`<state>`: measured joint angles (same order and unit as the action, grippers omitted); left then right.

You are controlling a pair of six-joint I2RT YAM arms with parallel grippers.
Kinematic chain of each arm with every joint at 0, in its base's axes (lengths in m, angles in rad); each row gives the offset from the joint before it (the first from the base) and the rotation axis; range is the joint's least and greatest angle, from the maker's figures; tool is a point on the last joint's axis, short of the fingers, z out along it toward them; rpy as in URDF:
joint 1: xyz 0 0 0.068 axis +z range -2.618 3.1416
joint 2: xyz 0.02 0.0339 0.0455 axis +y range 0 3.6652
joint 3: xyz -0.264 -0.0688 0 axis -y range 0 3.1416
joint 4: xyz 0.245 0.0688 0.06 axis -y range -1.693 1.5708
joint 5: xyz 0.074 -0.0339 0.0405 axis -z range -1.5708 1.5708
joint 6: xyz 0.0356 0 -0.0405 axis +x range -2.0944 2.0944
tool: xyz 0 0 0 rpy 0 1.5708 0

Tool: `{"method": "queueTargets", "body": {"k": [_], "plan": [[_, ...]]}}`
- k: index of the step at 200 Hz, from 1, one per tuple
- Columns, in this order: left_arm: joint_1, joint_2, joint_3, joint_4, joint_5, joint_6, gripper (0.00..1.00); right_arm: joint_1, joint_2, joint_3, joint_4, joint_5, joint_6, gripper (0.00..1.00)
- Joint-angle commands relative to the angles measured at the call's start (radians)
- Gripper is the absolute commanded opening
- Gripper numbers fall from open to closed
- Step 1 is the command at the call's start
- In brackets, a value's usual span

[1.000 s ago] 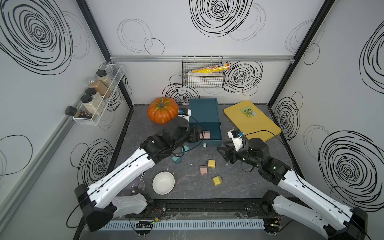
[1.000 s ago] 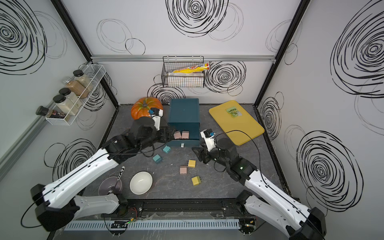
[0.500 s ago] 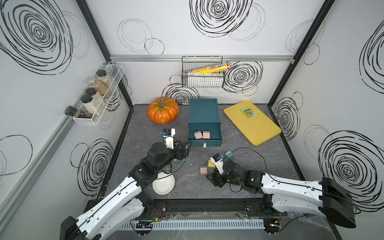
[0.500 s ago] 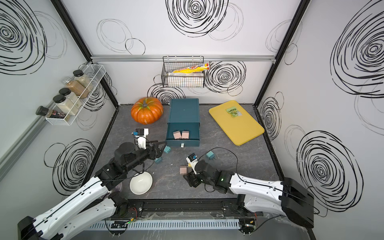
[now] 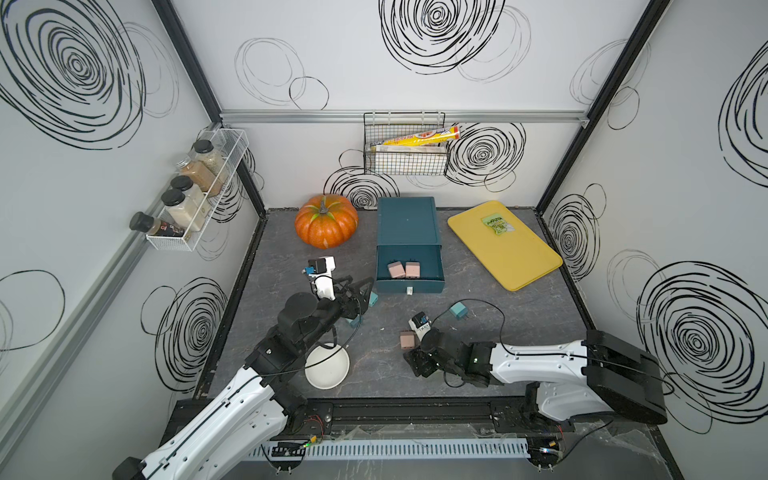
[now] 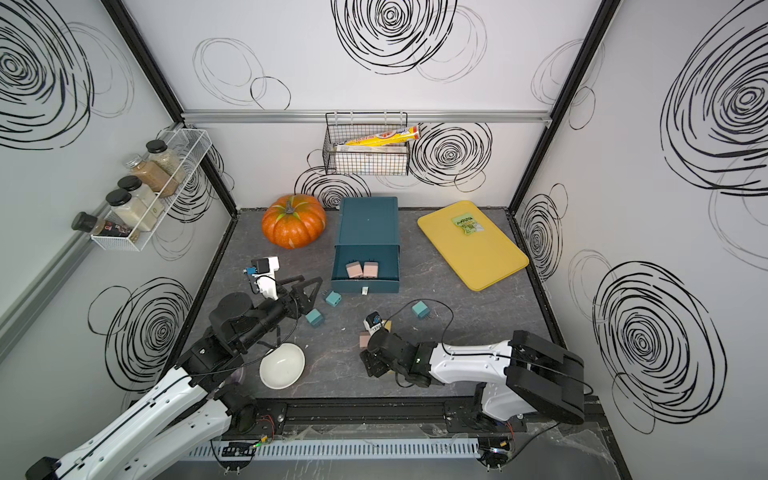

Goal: Place the plugs into the drawer by color
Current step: Pick up the plug from the center of the board.

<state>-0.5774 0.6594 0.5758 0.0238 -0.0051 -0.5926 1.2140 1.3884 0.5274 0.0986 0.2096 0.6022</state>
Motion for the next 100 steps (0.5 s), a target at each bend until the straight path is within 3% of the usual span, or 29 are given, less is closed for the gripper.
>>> {"method": "queueTargets", "body": {"k": [1,100], "plan": [[0.005,-0.004,0.019,0.031,-0.011,0.012,0.82,0.007,0.051,0.042,0.017,0.009,0.001,0.72],[0.005,-0.009,0.026,0.005,-0.038,0.006,0.83,0.009,0.262,0.174,-0.053,0.104,0.005,0.67]]}}
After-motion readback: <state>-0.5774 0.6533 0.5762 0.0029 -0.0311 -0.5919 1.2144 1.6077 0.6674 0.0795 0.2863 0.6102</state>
